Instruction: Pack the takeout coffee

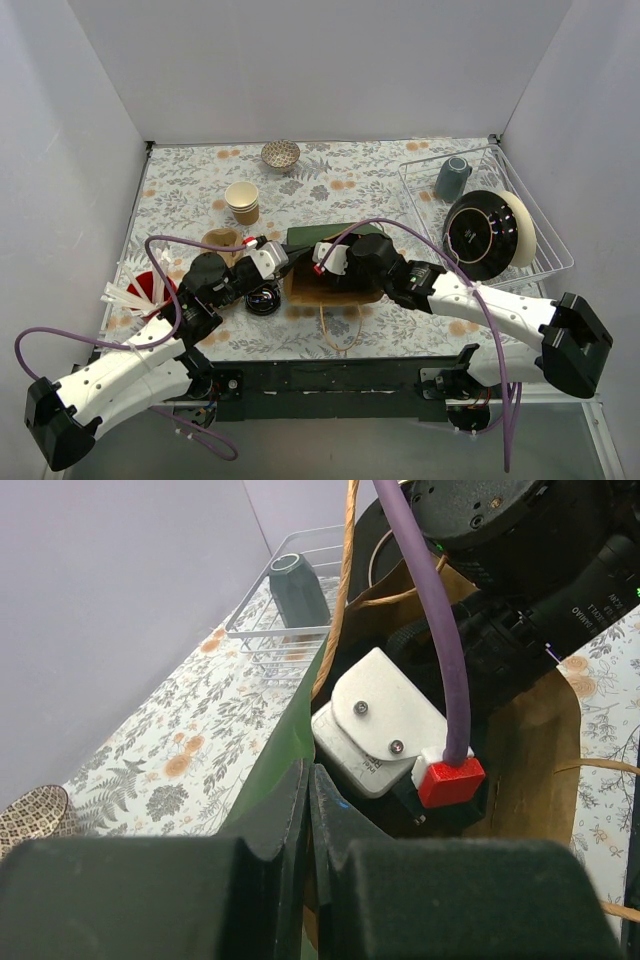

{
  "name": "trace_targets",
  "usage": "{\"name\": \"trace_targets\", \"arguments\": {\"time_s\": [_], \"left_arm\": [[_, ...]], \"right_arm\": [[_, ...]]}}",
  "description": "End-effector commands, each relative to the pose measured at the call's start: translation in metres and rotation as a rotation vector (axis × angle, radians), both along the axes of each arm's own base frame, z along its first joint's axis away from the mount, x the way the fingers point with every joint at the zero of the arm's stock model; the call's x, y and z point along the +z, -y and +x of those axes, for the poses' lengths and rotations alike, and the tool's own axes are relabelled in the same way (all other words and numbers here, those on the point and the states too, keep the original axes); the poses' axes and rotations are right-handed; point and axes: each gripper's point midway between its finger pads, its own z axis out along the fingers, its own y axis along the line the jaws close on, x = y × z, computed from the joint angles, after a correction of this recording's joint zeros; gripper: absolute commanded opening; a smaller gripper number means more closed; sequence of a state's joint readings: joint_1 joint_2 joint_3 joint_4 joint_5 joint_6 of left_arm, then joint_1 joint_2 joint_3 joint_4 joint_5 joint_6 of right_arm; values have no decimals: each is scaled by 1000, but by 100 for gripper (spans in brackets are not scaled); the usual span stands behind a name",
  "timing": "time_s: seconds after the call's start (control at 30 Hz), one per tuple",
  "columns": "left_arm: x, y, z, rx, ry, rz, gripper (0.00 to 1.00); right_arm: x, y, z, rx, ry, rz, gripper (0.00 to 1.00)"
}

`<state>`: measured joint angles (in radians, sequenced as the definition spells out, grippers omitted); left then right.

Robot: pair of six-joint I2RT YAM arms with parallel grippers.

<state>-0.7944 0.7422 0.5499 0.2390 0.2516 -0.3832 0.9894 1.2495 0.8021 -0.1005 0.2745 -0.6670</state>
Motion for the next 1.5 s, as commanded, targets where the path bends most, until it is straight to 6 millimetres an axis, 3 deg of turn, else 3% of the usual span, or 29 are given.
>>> {"name": "trace_targets", "arguments": {"time_s": [0.0,0.3,0.47,1.47], "left_arm": [[1,-1,-1,1,-10,7,0],[3,1,-4,-17,-12,13,0],[6,1,-6,-24,-14,4,0],[8,2,2,15,-152,-123,0]], "right_arm": [[29,-15,11,-17,49,104,12],[18,-20,7,52,21,55,15],[15,-17,16,29,45,3,16],[-6,-37,36,44,0,134,15]]}}
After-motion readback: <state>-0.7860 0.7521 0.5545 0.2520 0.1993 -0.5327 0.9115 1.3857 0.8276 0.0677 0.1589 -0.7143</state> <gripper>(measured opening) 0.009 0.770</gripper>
